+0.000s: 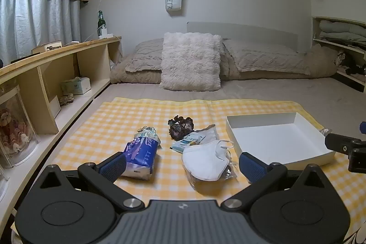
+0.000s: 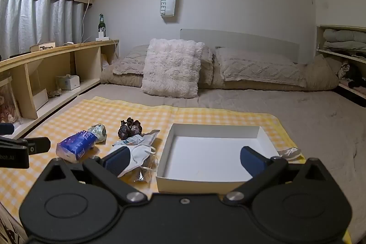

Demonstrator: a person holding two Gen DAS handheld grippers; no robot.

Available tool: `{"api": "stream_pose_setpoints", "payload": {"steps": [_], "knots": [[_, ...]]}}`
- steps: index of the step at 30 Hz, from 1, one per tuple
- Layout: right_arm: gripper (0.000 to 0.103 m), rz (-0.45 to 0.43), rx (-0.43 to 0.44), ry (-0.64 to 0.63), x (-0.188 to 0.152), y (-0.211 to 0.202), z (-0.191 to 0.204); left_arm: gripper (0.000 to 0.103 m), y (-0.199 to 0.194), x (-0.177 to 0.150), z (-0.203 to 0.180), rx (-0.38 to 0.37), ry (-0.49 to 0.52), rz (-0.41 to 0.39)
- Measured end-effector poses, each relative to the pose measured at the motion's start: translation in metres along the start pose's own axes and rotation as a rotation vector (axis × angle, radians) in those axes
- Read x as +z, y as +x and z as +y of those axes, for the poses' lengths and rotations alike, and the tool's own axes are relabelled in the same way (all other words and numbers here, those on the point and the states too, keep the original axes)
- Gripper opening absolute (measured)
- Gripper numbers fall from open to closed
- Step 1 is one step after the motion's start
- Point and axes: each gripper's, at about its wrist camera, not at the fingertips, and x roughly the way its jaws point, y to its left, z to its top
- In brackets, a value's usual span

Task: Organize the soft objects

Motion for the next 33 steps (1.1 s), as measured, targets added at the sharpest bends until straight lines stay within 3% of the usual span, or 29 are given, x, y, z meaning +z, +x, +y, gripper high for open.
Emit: {"api": "stream_pose_setpoints", "payload": {"steps": [33], "knots": [[0.103,0.004,-0.004,-0.006,-0.0006,-0.0005,0.0008,0.103,0.0054,-0.0031,-0.0038,-0.001,-0.005,0.011]]}}
